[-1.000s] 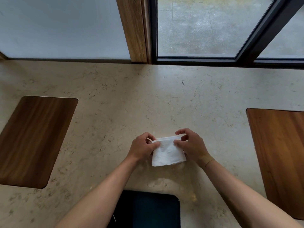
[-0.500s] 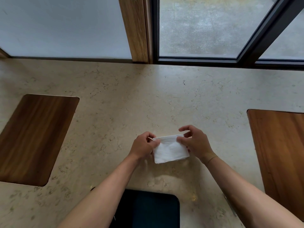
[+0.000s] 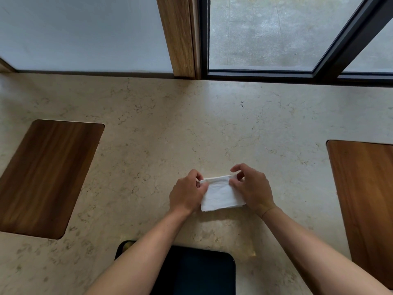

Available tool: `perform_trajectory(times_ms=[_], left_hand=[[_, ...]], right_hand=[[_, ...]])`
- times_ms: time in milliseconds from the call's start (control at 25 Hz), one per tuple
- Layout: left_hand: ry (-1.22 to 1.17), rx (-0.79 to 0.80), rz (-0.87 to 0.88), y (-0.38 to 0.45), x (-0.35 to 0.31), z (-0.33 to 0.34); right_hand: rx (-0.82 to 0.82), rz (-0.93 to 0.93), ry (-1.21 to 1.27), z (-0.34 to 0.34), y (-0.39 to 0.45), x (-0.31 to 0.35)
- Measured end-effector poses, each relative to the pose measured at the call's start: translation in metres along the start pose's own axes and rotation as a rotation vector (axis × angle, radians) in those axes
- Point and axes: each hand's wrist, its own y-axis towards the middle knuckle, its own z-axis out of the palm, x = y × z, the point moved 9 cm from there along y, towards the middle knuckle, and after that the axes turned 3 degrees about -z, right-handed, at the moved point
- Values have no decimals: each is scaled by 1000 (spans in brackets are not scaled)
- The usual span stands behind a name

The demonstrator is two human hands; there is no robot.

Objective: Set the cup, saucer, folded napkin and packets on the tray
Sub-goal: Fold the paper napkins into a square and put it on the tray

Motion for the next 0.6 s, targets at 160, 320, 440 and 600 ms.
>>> perform_trajectory(times_ms=[160, 320, 440, 600], left_hand=[[-96, 29, 3, 2, 2, 1], [-229, 82, -44, 8, 3, 3], [-195, 80, -65, 10, 4, 4], [-72, 34, -48, 4, 1, 4]], right_hand=[[3, 12, 78, -6, 0, -2], [37, 72, 139, -13, 2, -10], [44, 76, 121, -12, -1, -11], [26, 60, 80, -6, -4, -9]])
